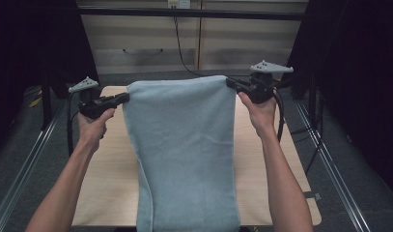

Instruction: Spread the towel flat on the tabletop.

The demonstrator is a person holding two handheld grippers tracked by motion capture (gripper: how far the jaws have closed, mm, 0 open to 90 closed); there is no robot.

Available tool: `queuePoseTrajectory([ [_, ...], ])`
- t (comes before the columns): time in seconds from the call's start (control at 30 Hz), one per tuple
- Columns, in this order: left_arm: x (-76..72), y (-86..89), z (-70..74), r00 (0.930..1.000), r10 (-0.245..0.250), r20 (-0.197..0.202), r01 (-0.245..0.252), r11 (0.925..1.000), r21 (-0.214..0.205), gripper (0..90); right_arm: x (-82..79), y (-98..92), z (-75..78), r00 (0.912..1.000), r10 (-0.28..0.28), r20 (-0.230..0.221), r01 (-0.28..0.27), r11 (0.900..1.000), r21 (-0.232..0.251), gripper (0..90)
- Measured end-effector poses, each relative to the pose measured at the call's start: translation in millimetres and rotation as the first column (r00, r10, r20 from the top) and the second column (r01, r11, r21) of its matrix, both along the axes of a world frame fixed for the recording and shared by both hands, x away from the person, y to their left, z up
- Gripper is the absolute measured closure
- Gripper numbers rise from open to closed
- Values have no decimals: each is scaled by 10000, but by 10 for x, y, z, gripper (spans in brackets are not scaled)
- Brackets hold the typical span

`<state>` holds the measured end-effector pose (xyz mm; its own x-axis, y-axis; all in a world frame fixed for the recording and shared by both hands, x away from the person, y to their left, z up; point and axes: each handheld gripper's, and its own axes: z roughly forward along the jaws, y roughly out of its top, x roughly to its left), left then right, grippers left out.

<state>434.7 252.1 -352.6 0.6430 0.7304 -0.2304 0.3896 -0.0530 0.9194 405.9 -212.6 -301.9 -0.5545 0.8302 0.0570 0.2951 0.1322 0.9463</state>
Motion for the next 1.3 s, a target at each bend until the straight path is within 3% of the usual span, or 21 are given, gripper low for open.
queuePoseTrajectory([
  [0.1,169,-48,-54,9995,155,-264,-157,9998,-85,844,197,30,15,9993,-280,-237,273,9992,-296,839],
  [0.17,266,-84,-175,9953,615,-745,-597,9979,263,762,314,44,-57,9966,-548,-611,521,9976,-446,758],
  [0.23,300,-74,-285,9889,927,-1158,-883,9952,424,664,405,52,-203,9884,-969,-1167,879,9929,-797,702],
  [0.3,281,-50,-354,9882,900,-1241,-847,9953,477,644,422,45,-323,9838,-1119,-1404,1019,9919,-762,661],
  [0.43,197,-12,-408,9908,622,-1204,-538,9959,722,614,334,17,-521,9828,-954,-1579,863,9942,-636,646],
  [0.6,8,-35,-428,9944,194,-1038,-107,9965,835,586,111,-34,-591,9875,-589,-1463,543,9979,-354,634],
  [0.77,-223,-47,-492,9947,-165,-1010,245,9967,776,571,-206,-29,-650,9893,-112,-1455,47,9990,-447,623],
  [1.03,-621,-66,-659,9893,-858,-1179,992,9886,1133,582,-731,-49,-913,9839,495,-1717,-598,9967,-552,641],
  [1.3,-1025,-57,-829,9784,-1492,-1430,1690,9759,1379,585,-1148,-56,-1149,9758,1058,-1916,-1095,9939,-88,648],
])
